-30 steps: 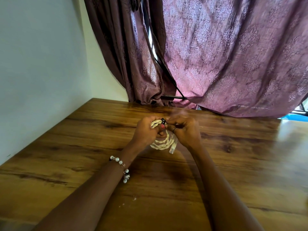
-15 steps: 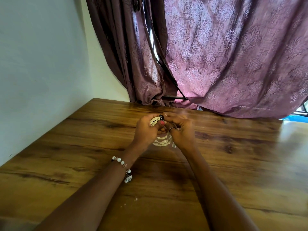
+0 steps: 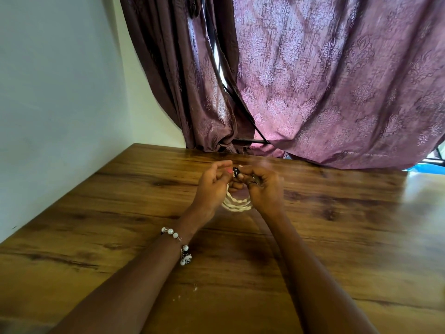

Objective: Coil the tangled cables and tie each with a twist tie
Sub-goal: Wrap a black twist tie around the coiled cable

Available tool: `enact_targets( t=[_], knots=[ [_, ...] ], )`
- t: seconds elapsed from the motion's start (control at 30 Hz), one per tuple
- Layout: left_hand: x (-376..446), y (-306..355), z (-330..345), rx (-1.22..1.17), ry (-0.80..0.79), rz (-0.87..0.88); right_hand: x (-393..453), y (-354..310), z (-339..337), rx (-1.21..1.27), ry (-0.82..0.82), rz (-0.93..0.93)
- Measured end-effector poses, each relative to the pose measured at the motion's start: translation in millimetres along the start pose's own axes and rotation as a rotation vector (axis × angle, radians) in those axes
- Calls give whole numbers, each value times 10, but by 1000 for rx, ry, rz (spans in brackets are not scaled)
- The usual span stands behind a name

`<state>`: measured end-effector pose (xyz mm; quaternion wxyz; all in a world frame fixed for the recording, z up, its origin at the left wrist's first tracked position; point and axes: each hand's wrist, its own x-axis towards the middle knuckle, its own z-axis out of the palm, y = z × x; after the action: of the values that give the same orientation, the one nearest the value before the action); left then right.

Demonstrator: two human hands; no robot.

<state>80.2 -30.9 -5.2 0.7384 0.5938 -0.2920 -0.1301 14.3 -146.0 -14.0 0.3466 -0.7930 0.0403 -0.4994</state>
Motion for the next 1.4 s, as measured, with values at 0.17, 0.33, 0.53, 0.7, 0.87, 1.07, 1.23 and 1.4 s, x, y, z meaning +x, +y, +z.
enact_targets(
  t=[0.17, 0.33, 0.53, 0.7, 0.87, 1.07, 1.23, 1.4],
  knots=[
    [27, 23, -58, 39, -9, 0, 10, -38, 0, -33, -35, -18],
    [84, -54, -118, 335, 58, 94, 8, -18, -12, -113, -129, -108],
    [90, -4, -148, 564, 84, 214, 31, -7, 2, -166, -161, -121],
    [101, 39, -135, 646, 96, 227, 41, -11, -23, -160, -190, -57],
    [175, -7, -142, 592, 110, 117, 44, -20, -20, -61, -177, 96],
    [169, 28, -185, 628, 96, 94, 54, -57, -98, -51, -215, 123],
    [178, 52, -123, 527, 184, -41, 64, -87, -90, 49, -200, 191],
    [181, 11, -179, 248, 151, -234, 45, -86, -99, 151, -225, 267]
  ],
)
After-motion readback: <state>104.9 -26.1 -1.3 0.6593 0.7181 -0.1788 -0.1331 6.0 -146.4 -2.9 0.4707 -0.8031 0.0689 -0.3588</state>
